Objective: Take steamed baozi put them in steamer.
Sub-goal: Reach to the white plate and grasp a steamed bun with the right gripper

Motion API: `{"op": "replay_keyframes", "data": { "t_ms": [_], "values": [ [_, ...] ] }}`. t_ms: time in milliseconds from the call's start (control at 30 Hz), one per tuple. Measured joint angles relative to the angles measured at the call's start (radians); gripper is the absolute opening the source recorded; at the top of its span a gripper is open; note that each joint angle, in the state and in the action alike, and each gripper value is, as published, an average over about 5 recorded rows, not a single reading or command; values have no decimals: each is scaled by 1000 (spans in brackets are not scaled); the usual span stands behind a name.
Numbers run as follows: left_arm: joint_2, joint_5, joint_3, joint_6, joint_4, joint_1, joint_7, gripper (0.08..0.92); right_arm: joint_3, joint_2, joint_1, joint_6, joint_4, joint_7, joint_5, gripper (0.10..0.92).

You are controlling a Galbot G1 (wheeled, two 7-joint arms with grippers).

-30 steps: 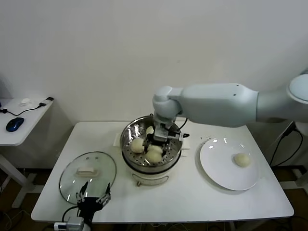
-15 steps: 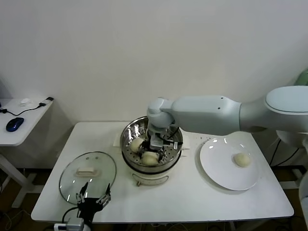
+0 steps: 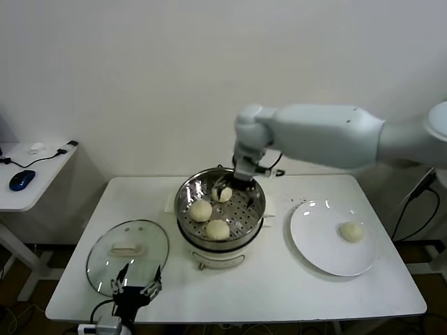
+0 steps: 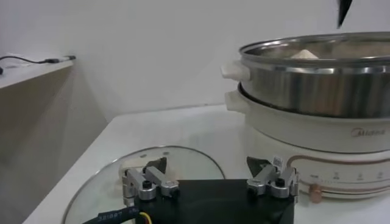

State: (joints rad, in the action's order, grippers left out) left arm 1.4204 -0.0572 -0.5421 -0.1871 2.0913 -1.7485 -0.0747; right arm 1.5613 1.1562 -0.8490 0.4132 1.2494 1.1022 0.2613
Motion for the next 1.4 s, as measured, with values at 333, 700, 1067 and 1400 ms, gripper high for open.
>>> {"op": "replay_keyframes", "data": {
  "t_ms": [333, 700, 1067, 1400],
  "values": [
    [-5, -5, 0, 2, 21, -9, 10, 823, 100, -304, -34, -207, -50, 41, 60, 823],
    [-2, 2, -7, 4, 28, -29, 17, 823, -119, -525, 309, -315, -154, 28, -55, 823],
    [6, 11, -8, 8, 12, -32, 18, 823, -377, -514, 602, -334, -326, -22, -144, 823],
    [4, 9, -8, 10, 7, -31, 15, 823, -495, -456, 719, -346, -426, -65, -201, 823]
  ]
}}
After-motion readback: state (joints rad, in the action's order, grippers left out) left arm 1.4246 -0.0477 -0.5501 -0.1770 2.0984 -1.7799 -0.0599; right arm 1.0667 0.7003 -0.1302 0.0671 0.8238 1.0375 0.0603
